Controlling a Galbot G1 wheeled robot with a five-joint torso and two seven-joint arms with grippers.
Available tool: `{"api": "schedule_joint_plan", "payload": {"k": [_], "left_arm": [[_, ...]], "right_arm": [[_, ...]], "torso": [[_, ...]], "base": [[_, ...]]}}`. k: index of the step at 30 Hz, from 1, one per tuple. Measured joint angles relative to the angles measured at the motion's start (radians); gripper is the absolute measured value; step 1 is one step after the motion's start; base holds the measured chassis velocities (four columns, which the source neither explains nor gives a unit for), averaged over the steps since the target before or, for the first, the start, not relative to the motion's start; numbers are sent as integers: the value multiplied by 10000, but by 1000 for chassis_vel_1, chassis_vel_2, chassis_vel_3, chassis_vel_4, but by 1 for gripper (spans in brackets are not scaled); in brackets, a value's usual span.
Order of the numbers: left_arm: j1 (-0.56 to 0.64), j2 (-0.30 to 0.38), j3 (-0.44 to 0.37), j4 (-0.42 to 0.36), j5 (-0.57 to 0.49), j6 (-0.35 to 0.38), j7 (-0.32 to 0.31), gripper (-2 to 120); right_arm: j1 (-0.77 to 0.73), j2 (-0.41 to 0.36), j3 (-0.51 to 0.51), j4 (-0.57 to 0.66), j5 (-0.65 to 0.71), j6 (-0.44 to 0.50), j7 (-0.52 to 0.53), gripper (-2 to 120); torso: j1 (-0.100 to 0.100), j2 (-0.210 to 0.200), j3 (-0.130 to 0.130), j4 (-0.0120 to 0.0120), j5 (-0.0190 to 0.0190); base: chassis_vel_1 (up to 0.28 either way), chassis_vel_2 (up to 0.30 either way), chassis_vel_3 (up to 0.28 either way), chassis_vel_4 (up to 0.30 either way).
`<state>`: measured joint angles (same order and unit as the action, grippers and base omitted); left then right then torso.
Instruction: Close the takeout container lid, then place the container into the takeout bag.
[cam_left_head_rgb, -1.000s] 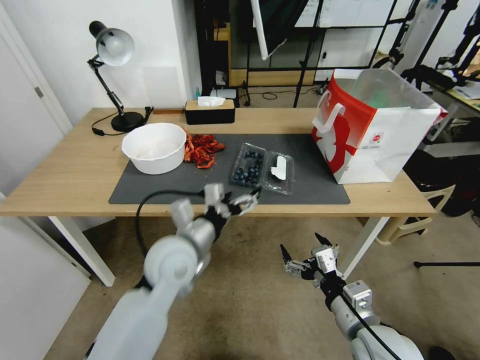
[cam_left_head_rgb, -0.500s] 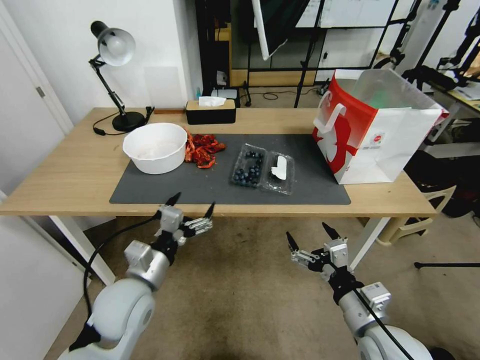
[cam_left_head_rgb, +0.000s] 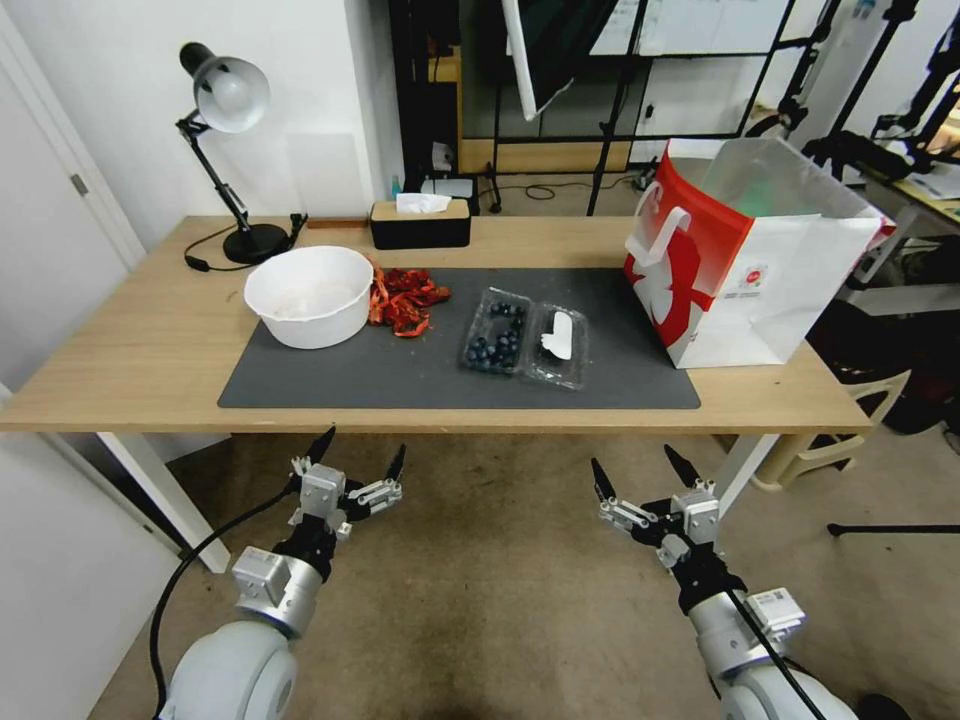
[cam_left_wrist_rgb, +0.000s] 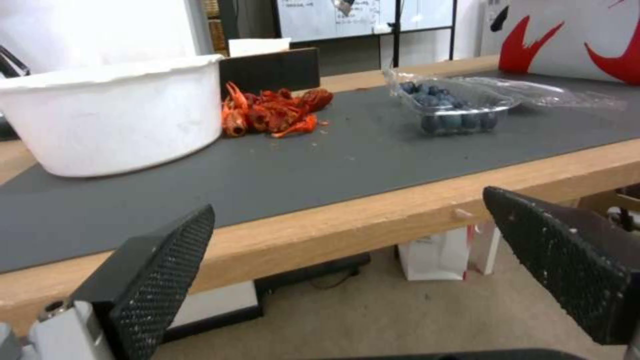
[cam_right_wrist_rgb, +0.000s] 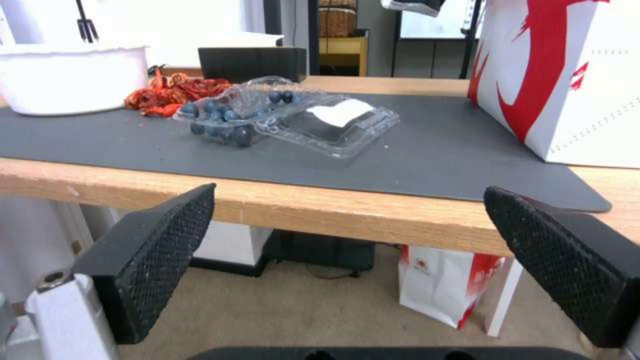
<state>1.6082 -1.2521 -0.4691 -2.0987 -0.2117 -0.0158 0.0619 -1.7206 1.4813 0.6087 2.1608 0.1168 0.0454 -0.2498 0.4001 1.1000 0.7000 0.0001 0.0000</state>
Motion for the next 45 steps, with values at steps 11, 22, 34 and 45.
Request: {"api": "schedule_joint_plan", "payload": {"k": [11, 22, 34, 45], "left_arm": [[202, -195, 153, -31, 176, -51, -41, 100], [150, -182, 63, 163, 180, -221, -104, 100], [140, -177, -93, 240, 138, -272, -91, 100], [224, -244, -231, 236, 138, -305, -81, 100]], "right_arm": [[28, 10, -92, -78, -31, 73, -62, 100], [438, -20, -364, -116, 913, -284, 64, 100], [2144, -496, -1075, -244, 5307, -2026, 1428, 100], [3503, -1118, -1936, -471, 10216, -3291, 3861, 100]], "torso": [[0, 0, 0, -1, 0], [-1, 0, 0, -2, 0], [-1, 0, 1, 0, 0], [-2, 0, 1, -1, 0]], "base": [[0, 0, 0, 0], [0, 0, 0, 0], [0, 0, 0, 0], [0, 0, 0, 0]]}}
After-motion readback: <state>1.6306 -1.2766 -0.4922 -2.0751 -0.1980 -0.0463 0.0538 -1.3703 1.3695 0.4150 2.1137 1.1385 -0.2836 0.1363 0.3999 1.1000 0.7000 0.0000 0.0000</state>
